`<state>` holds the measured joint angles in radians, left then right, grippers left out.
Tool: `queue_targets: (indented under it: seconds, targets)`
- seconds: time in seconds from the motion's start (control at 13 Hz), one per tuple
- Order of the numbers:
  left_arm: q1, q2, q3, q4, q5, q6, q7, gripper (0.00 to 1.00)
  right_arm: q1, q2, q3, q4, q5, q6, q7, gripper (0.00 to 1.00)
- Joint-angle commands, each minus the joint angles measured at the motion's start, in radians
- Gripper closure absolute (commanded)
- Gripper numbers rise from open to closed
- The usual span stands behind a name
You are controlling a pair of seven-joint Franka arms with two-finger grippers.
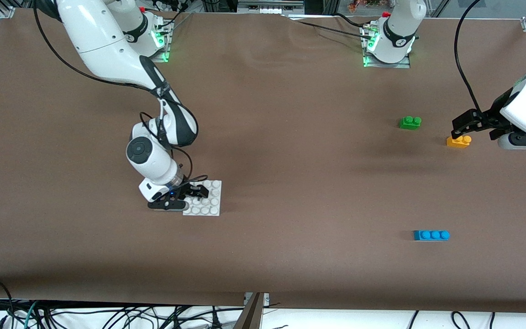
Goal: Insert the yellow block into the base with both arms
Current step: 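Push the white base plate with the right gripper toward the table middle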
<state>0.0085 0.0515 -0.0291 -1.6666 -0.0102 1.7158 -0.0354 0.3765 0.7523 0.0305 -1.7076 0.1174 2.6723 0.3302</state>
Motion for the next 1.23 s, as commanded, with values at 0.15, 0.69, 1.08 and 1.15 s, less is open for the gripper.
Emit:
queue_targets:
  seconds: [0.15, 0.69, 1.08, 1.15]
  targets:
    - [-0.008, 0.018, 0.003, 0.038, -0.004, -0.025, -0.014, 0.00, 0.119, 0.136, 0.008, 0.103, 0.021, 0.018, 0.098, 0.35]
    - [-0.008, 0.018, 0.003, 0.038, -0.004, -0.025, -0.014, 0.00, 0.214, 0.147, 0.006, 0.164, 0.019, 0.012, 0.182, 0.35]
    - [-0.007, 0.018, 0.005, 0.038, -0.004, -0.025, -0.014, 0.00, 0.301, 0.191, -0.004, 0.242, 0.016, 0.009, 0.252, 0.35]
    - [-0.007, 0.018, 0.003, 0.038, -0.004, -0.025, -0.014, 0.00, 0.323, 0.205, -0.007, 0.265, 0.018, 0.009, 0.271, 0.35]
